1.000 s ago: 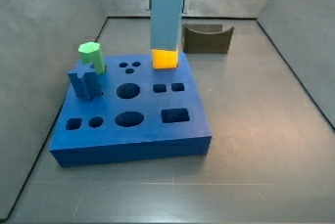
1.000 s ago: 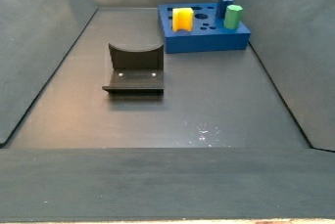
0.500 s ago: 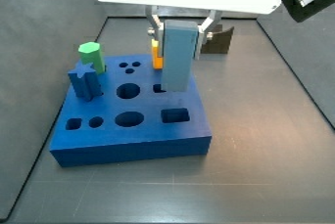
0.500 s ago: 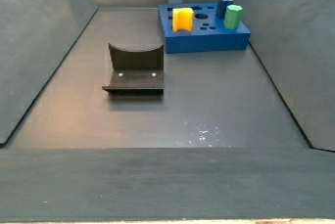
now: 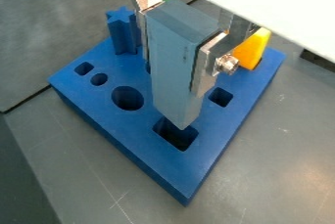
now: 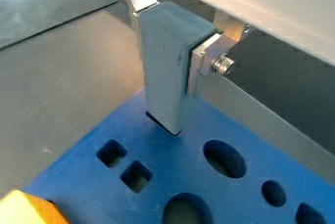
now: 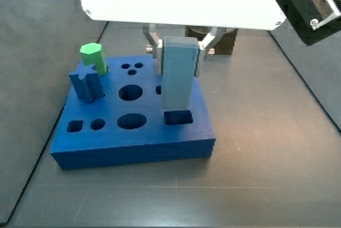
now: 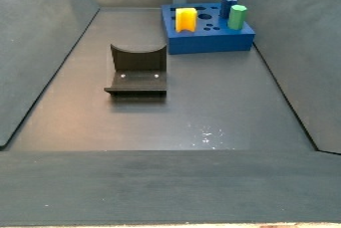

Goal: Pick up the rectangle object. Move up. Place the rectangle object on the fixture. Regrasp the rectangle object. Move to above the board. Insert the rectangle object.
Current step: Insert the rectangle object.

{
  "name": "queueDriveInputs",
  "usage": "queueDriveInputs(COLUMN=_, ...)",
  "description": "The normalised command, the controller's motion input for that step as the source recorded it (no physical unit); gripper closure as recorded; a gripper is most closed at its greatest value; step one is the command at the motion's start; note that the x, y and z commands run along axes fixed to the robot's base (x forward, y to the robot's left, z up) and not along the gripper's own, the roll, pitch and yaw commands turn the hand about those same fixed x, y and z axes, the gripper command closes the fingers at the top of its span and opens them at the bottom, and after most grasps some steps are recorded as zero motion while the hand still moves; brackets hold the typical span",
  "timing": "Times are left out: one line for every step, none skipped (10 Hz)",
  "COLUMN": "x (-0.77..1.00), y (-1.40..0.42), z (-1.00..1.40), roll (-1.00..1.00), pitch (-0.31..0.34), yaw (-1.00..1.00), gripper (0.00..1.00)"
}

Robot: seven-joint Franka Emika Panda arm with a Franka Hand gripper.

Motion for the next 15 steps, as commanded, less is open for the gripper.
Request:
queueDriveInputs(x=-0.19, y=-0.04, z=-0.1, roll=-0.12, pitch=0.0, yaw=0.69, gripper=1.0)
queueDriveInputs(x=0.0, y=0.0, z=0.0, roll=-0.03, pitch=0.0, yaw=0.03, gripper=1.0)
queueDriveInputs(x=0.0, y=-0.14, z=-0.14, roll=-0.2, pitch=0.0, yaw=0.31, gripper=1.0)
queueDriveInputs(x=-0.1, y=-0.25, z=-0.33, roll=-0.32, pitch=0.0, yaw=0.52, gripper=1.0)
queueDriveInputs(x=-0.03, y=0.0, z=0.0, roll=0.0, pitch=0.0, yaw=0.09, gripper=1.0)
queueDriveInputs(x=0.0, y=0.0, z=-0.11, roll=-0.11, pitch=-0.009, yaw=0.0, gripper=1.0)
queueDriveInputs(x=0.28, y=0.0, z=-0.31, roll=-0.2, pitch=0.0, yaw=-0.2, gripper=1.0)
queueDriveInputs(x=0.42, y=0.0, z=-0.5, roll=-0.19, pitch=0.0, yaw=-0.34, gripper=1.0)
queueDriveInputs(x=0.0, y=0.0, z=0.0, roll=-0.03, pitch=0.0, yaw=0.0, gripper=1.0)
queueDriveInputs(x=0.0, y=0.0, z=-0.03, roll=0.0, pitch=0.0, yaw=0.0, gripper=1.0)
queueDriveInputs(x=0.0, y=0.45, z=0.0, roll=-0.33, pitch=0.063, yaw=0.09, gripper=1.0)
queueDriveInputs(x=0.0, y=0.05, z=0.0, roll=-0.01, pitch=0.0, yaw=0.0, gripper=1.0)
queueDriveInputs(x=0.0, y=-0.03, z=-0.03, roll=0.0, pitch=0.0, yaw=0.0, gripper=1.0)
queueDriveInputs(x=0.0, y=-0.21, z=-0.62, roll=0.14, pitch=-0.26, yaw=0.0, gripper=1.0)
queueDriveInputs(x=0.0, y=-0.08, z=-0.97, roll=0.05, pitch=-0.297, yaw=0.0, gripper=1.0)
